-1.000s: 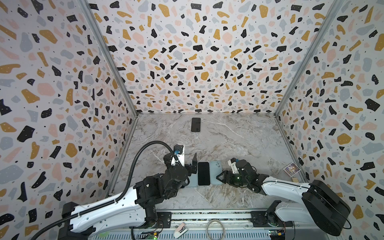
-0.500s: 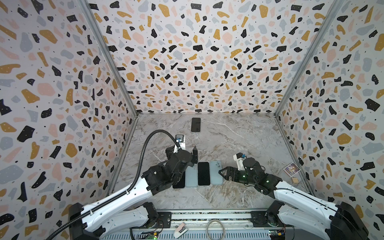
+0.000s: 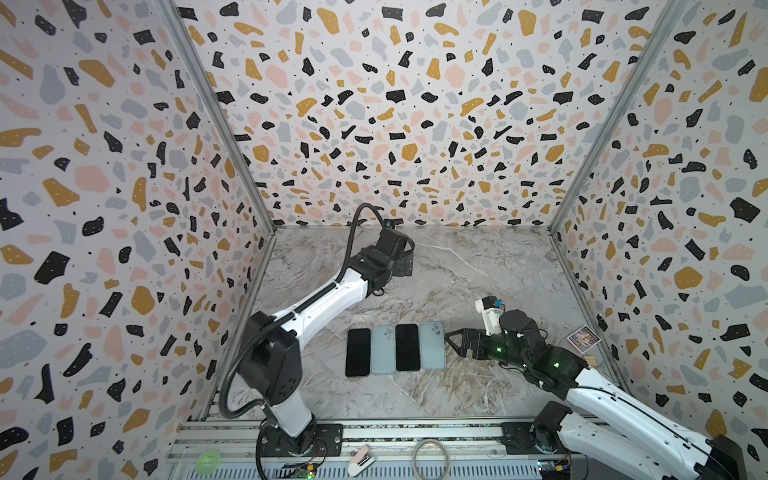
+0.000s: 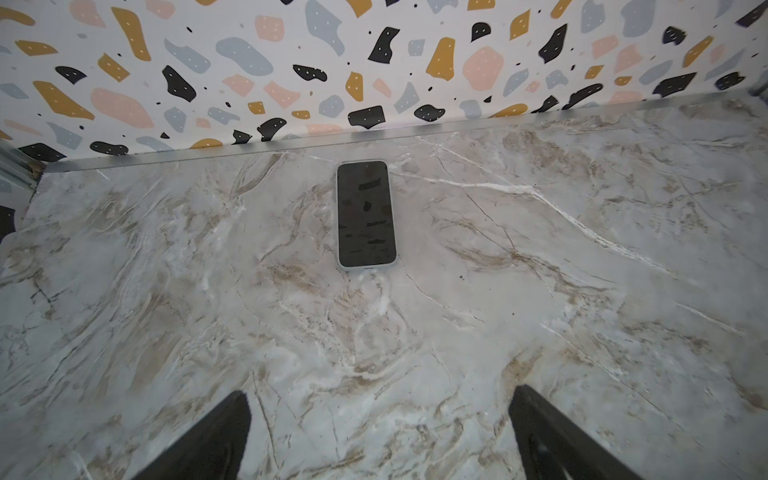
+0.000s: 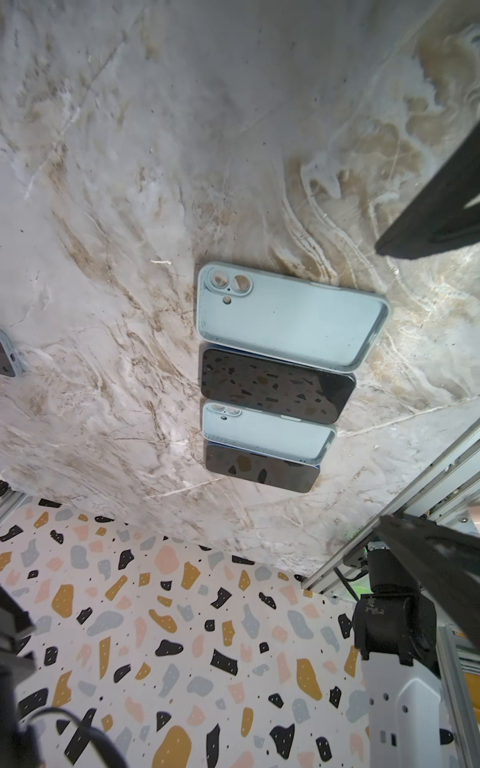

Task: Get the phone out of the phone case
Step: 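Raise the left arm and move its gripper over the far black phone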

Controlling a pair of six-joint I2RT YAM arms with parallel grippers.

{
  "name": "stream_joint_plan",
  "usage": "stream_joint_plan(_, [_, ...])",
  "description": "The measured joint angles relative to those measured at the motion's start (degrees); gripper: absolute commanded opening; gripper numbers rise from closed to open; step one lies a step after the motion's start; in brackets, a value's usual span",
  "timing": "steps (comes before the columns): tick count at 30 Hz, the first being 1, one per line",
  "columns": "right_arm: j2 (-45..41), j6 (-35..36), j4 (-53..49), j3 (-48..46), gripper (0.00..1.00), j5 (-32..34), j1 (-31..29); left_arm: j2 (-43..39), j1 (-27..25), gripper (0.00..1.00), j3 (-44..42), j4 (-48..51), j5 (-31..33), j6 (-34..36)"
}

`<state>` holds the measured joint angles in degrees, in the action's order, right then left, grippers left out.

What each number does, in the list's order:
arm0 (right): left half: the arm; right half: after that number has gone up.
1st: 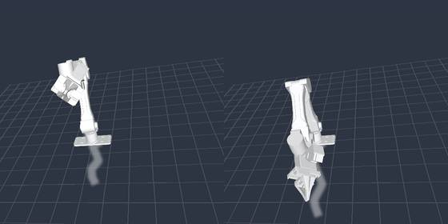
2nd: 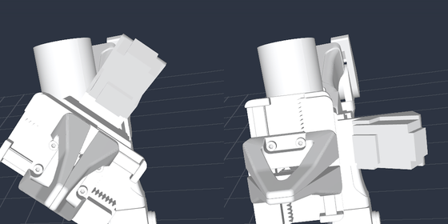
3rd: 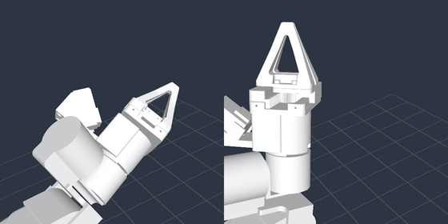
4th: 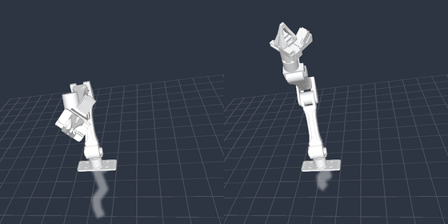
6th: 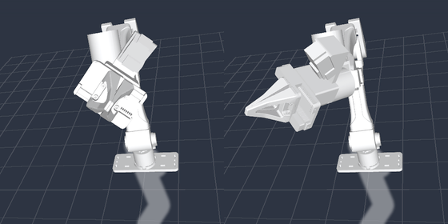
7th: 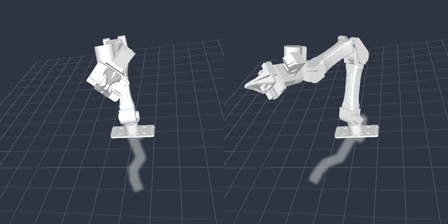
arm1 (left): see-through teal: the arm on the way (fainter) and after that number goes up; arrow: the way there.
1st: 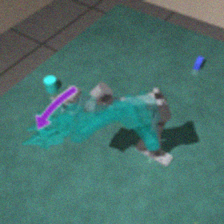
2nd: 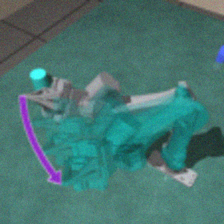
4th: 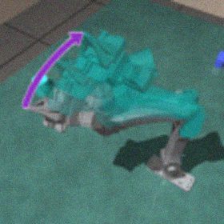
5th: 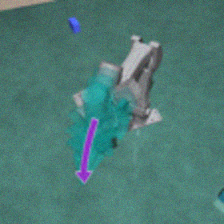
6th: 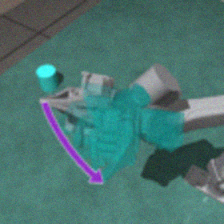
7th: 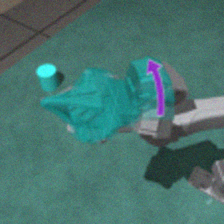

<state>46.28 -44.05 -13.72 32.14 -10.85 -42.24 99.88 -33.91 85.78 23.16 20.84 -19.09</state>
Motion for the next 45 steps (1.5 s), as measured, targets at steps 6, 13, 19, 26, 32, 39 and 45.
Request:
stream_joint_plan(6, [0.17,1.46,-1.49,1.31,0.99,0.04,-0.02,11.06,3.19,1.0,9.64,3.02,-1.51,1.81])
stream_joint_plan(13, [0.22,2.16,-2.25,1.99,0.99,0.17,-0.02,21.27,5.99,1.0,17.46,5.84,-4.74,3.28])
stream_joint_plan(19, [1.66,2.19,-2.01,1.99,0.99,0.13,-0.04,27.3,7.52,1.0,22.58,6.49,-7.28,3.65])
stream_joint_plan(26, [4.55,2.38,-0.2,1.99,1.0,-0.07,-0.04,31.93,8.39,1.0,26.23,6.69,-7.91,3.67])
stream_joint_plan(32, [5.84,2.84,0.5,1.99,1.0,-0.11,-0.04,35.06,8.66,1.0,28.83,6.62,-8.28,3.45])
stream_joint_plan(39, [5.95,3.06,1.09,1.99,1.0,-0.24,-0.04,37.55,8.79,1.0,30.53,5.97,-9.03,3.26])
stream_joint_plan(45, [5.95,3.06,1.75,1.99,1.0,-0.26,-0.04,39.78,8.79,1.0,31.91,5.49,-9.7,3.23])
